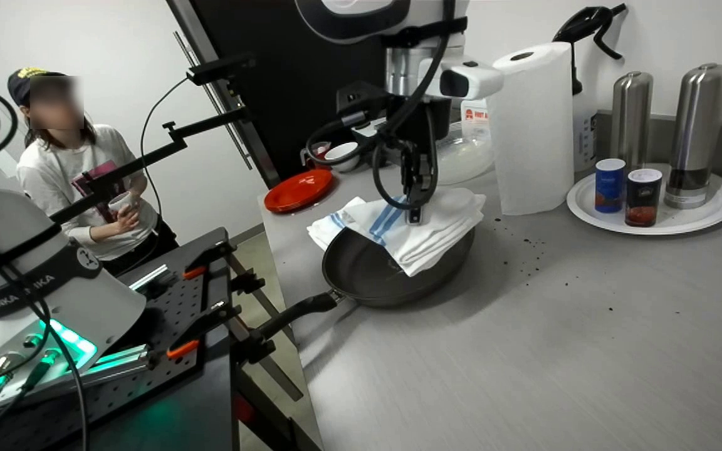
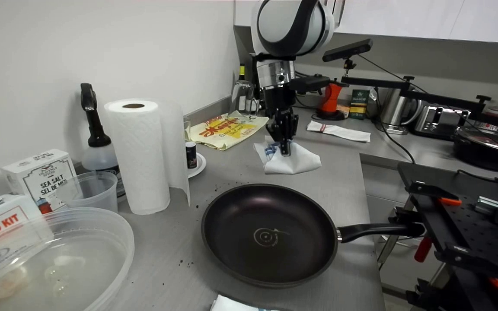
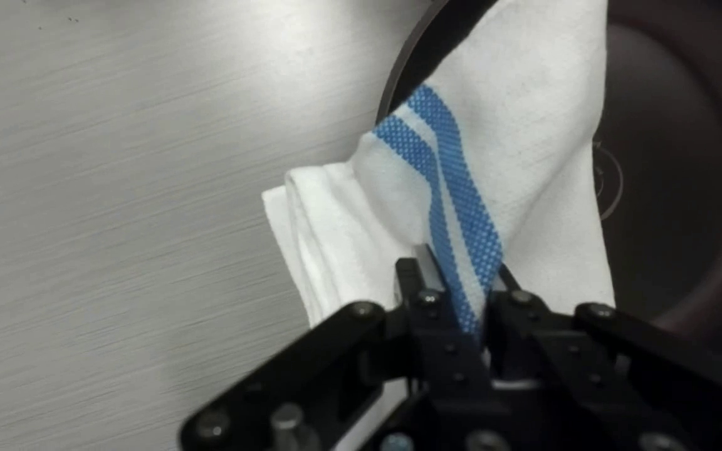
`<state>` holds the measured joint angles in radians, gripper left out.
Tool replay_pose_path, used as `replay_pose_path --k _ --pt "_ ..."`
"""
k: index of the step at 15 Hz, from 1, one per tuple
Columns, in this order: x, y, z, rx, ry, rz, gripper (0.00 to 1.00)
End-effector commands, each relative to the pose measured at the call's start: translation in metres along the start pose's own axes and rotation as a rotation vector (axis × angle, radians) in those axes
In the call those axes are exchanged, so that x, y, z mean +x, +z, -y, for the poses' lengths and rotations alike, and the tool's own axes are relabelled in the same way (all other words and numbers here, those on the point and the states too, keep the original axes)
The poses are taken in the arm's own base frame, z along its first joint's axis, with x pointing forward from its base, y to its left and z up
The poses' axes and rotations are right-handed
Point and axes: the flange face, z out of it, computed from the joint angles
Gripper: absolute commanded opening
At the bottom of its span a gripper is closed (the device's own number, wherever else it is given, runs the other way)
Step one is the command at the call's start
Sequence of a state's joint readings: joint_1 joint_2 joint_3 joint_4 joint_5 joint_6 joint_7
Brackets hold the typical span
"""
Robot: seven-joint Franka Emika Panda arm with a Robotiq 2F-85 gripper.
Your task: Pick up the towel and clean the frying pan
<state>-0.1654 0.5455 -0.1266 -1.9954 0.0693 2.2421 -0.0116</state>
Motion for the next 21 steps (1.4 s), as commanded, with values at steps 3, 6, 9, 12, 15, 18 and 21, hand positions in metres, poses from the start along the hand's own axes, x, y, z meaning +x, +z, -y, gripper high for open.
replay_pose_path --k 3,6,9,12,15,18,21 --pt "-0.04 0.009 0.037 -0.129 -0.032 -0.033 0.03" --pt "-0.044 0.032 0.058 -0.197 -0.058 -0.032 0.03" --pt "-0.041 0.062 0.077 -0.258 -0.087 -0.025 0.03" --pt "-0.033 0.087 0.087 -0.316 -0.102 -0.032 0.03" --pt "-0.021 0.112 0.093 -0.387 -0.097 -0.046 0.03" --pt "-0.011 0.131 0.098 -0.437 -0.094 -0.044 0.03" --pt "-0.006 0.149 0.111 -0.472 -0.092 -0.053 0.03"
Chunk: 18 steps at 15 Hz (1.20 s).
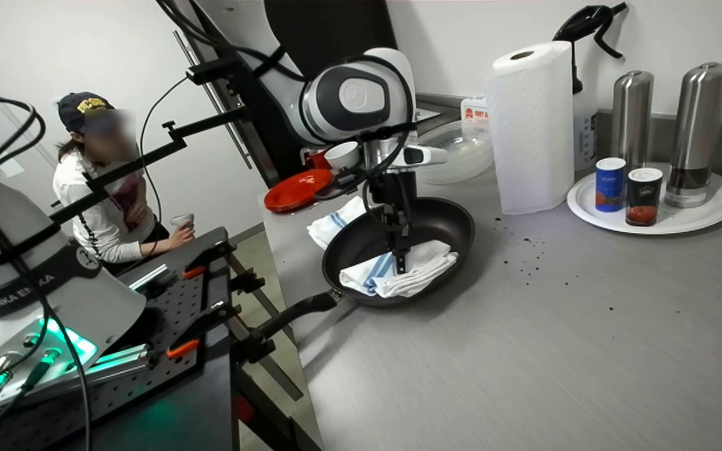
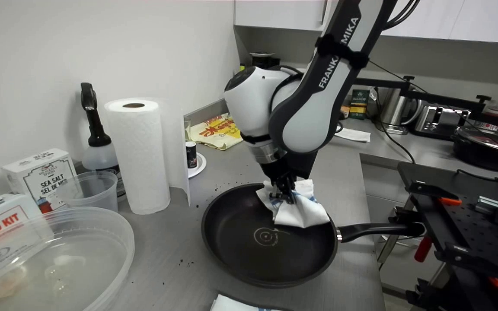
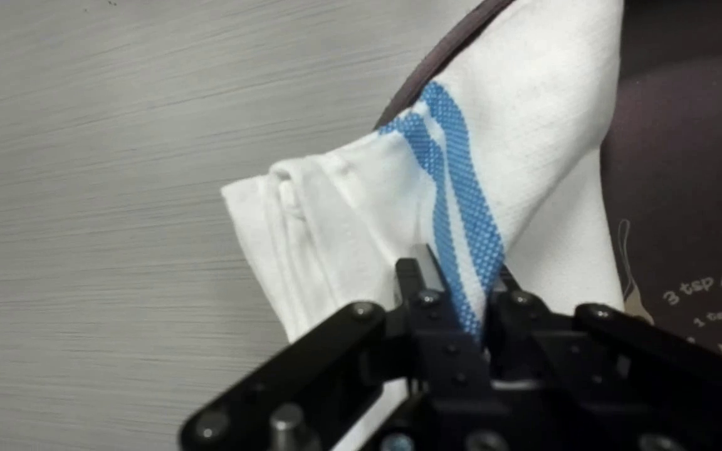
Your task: Pick up the towel and clean the frying pan
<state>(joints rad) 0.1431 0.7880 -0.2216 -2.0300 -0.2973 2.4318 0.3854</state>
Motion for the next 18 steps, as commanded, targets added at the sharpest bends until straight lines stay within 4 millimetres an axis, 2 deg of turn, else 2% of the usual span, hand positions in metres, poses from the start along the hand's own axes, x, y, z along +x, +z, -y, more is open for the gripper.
replay_pose_path --k 1,3,8,12,18 --pt "0.014 0.01 0.02 -0.072 0.01 -0.026 0.03" --pt "0.017 0.014 0.024 -0.089 0.014 -0.027 0.03" --pt "0.024 0.018 0.018 -0.13 0.044 -0.04 0.03" --pt "0.027 0.016 0.003 -0.182 0.059 -0.057 0.03" --pt "0.029 0.016 -0.011 -0.208 0.065 -0.055 0.03"
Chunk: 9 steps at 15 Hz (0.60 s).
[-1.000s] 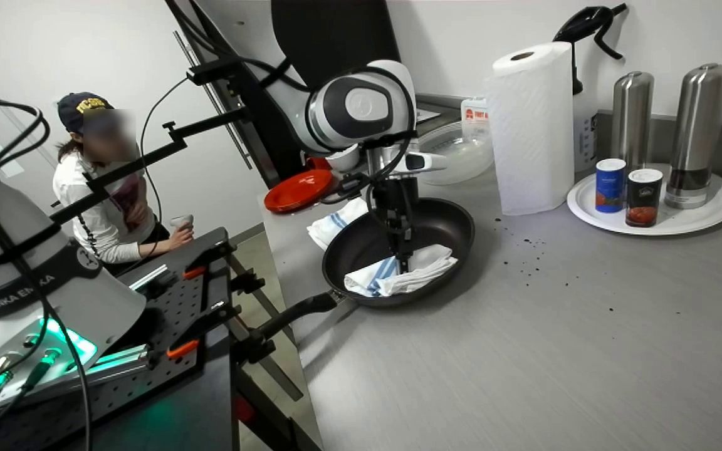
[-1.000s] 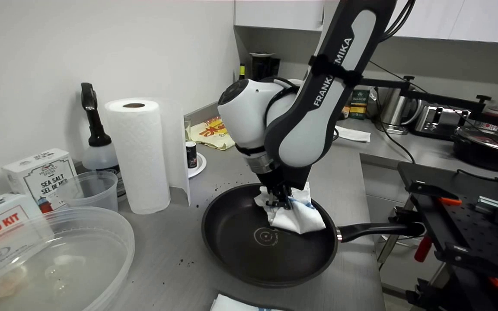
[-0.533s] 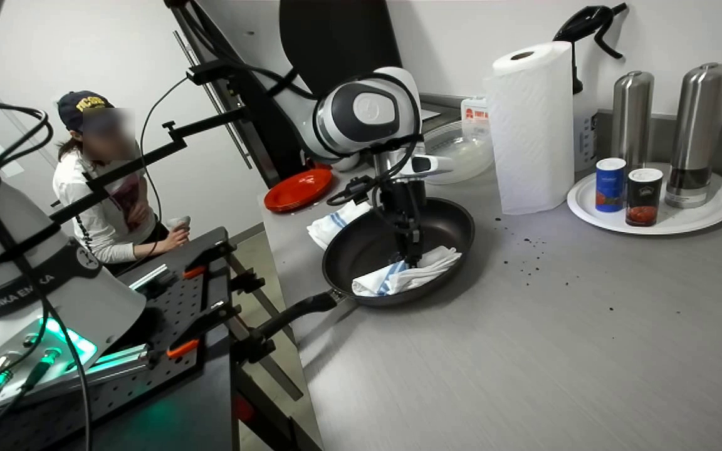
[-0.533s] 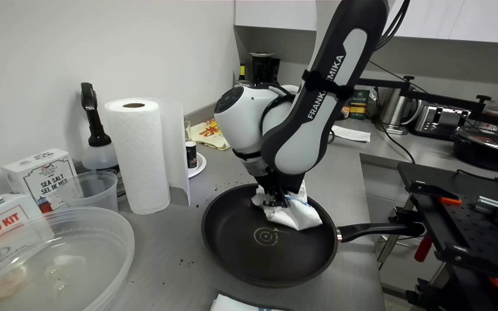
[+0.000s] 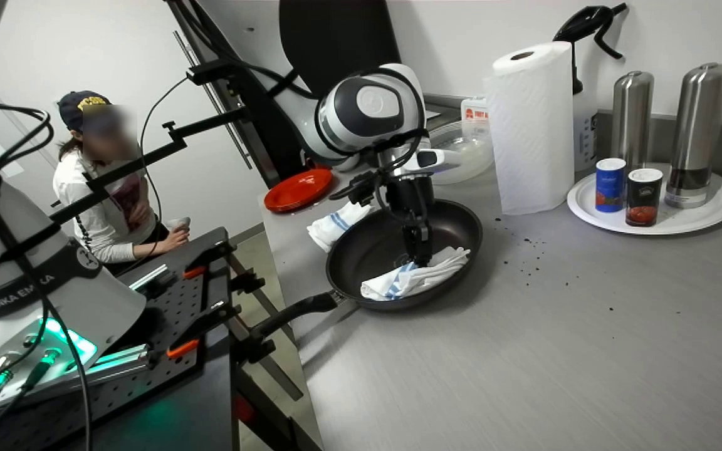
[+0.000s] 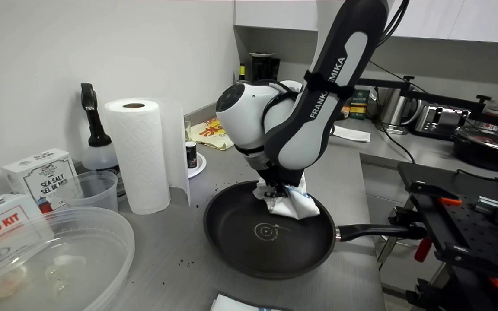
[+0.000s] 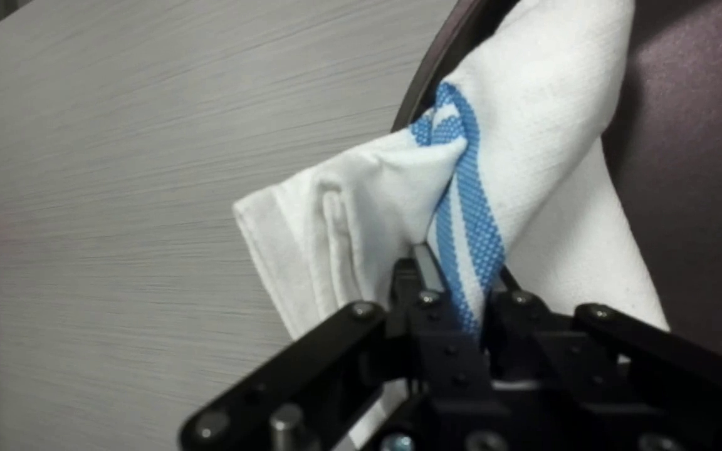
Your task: Pick up the towel and clean the frying pan
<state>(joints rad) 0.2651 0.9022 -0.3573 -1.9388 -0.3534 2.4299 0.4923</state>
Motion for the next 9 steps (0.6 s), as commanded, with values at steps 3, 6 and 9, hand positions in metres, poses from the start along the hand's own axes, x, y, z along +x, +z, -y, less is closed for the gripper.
replay_pose_path --k 3,6,9 --pt "-0.003 0.004 0.014 -0.029 -0.003 0.006 0.03" --pt "-0.009 0.006 0.036 0.006 -0.025 0.022 0.03" --pt "-0.013 0.004 0.053 0.048 -0.047 0.039 0.03"
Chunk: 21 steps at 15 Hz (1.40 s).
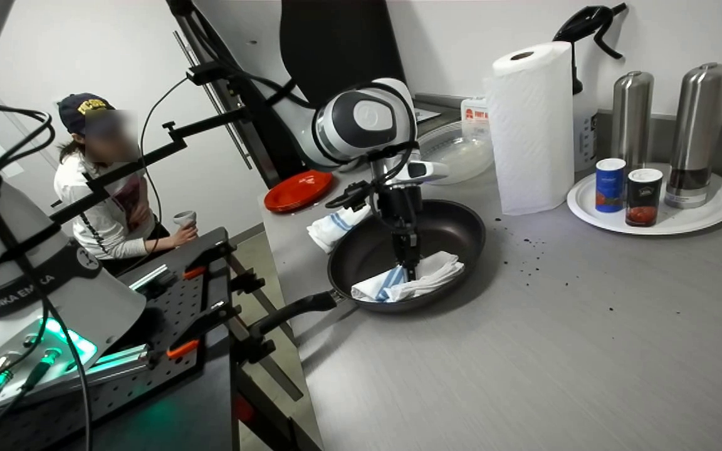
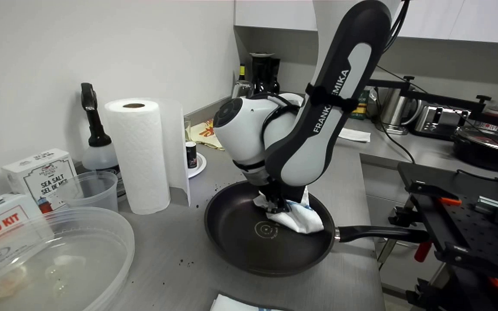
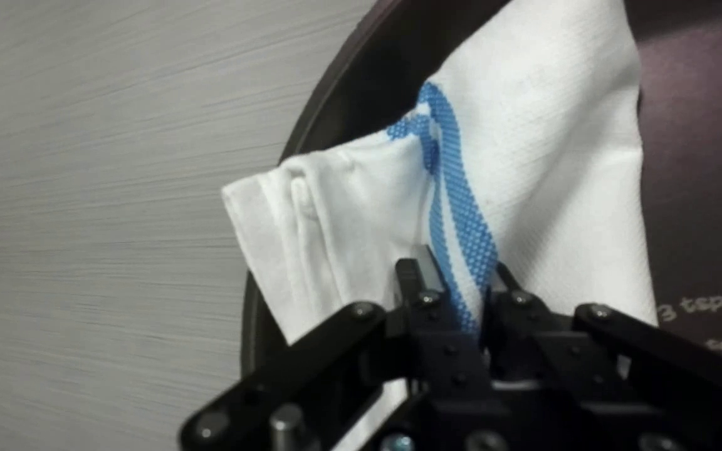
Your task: Pick up the towel and clean the frying pan
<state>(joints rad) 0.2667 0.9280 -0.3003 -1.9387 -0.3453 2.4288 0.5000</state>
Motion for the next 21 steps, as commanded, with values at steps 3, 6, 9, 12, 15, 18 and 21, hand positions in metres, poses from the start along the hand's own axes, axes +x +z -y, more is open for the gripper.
replay_pose_path --k 3,6,9,12,15,18,21 --pt "0.001 -0.013 0.026 0.084 -0.017 0.036 0.03" --pt "0.006 -0.028 0.03 0.144 -0.02 0.052 0.03" --pt "0.01 -0.038 0.034 0.232 -0.021 0.075 0.03" --pt "0.013 -0.043 0.038 0.311 -0.018 0.109 0.03" --pt "0.009 -0.048 0.055 0.386 -0.017 0.182 0.03" --pt "0.004 -0.054 0.069 0.476 -0.017 0.248 0.03" --pt "0.002 -0.06 0.076 0.537 -0.024 0.286 0.03"
